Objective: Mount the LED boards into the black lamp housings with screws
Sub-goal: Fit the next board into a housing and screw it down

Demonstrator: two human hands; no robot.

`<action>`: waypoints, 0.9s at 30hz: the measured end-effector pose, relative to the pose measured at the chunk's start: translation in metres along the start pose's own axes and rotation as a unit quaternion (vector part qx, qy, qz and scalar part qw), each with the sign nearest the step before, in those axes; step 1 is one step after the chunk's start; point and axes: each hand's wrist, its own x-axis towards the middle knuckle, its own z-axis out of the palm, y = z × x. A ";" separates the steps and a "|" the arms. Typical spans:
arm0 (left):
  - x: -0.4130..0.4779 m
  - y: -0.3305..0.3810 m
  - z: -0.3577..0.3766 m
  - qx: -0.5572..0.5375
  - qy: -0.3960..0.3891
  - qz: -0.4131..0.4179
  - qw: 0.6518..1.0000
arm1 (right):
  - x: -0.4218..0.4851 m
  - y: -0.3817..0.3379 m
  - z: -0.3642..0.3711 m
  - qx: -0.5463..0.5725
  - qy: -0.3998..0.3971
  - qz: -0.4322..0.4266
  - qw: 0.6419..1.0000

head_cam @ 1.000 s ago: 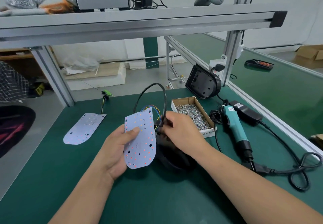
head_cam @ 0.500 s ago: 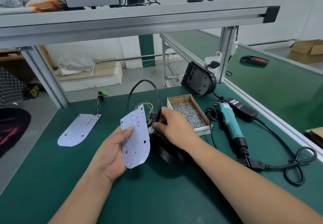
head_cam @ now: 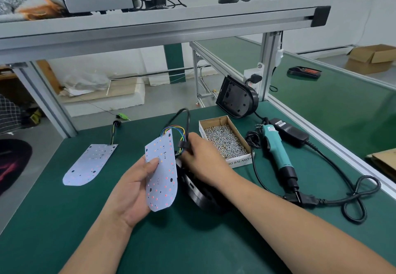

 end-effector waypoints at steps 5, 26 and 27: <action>0.001 -0.001 -0.003 -0.013 0.015 0.010 1.000 | -0.002 0.002 0.000 0.071 -0.079 0.027 0.994; -0.005 0.017 0.000 0.019 -0.008 0.127 0.992 | -0.010 0.005 -0.003 -0.180 0.047 -0.178 0.966; -0.005 0.019 -0.001 0.019 0.001 0.130 0.991 | -0.010 0.006 -0.001 -0.202 0.063 -0.177 0.961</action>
